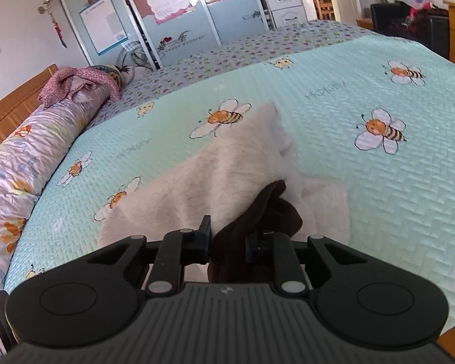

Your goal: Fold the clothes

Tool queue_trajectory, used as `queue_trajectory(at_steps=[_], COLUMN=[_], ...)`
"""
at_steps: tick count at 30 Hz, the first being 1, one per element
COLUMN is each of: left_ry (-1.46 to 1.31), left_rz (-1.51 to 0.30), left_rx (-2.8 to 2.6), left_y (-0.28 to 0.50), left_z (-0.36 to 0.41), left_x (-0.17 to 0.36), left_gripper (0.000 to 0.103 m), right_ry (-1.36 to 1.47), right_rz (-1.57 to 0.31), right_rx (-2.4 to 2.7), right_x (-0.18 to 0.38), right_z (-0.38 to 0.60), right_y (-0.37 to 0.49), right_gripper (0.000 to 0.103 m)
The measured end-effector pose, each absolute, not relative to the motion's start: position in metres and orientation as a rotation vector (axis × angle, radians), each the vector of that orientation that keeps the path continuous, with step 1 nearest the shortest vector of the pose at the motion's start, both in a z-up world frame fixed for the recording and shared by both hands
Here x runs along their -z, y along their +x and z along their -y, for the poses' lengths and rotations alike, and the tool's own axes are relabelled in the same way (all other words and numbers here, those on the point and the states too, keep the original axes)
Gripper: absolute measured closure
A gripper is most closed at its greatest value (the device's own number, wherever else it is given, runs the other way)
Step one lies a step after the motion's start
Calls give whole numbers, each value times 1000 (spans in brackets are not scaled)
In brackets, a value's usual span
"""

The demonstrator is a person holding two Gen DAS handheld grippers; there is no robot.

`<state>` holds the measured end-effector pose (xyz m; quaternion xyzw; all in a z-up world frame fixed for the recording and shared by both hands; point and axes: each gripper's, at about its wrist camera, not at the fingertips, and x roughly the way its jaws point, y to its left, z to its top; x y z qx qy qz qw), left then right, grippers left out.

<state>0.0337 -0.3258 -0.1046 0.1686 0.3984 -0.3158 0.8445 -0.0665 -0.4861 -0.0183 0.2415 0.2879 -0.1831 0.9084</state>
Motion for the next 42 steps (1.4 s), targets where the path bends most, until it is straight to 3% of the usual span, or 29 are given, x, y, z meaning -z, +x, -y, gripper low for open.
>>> queue_trajectory(at_steps=[13,27,32,39,41,42], left_ry=[280,184,170,154,146,143], left_rz=[-798,-743,-760,-788,-800,-807], left_rx=[668,570,506,457,461,472], left_y=[40,82,95,106,107,107], left_z=[315,307,303,287,285,284], left_x=[88,68,75,88,90,91], left_gripper=[72,74,70,66,65,65], right_ry=[473,476,509,613,612,618], right_rz=[-564,-544,-530,-547,-556,-571], right_rx=[351,322,298,308,324,324], right_x=[2,-1,2,16,20,24], right_z=[476,471,477,491,492,491], right_y=[-61,-59,-54,-55,-56,-55], right_gripper=[82,82,81,73,65,56])
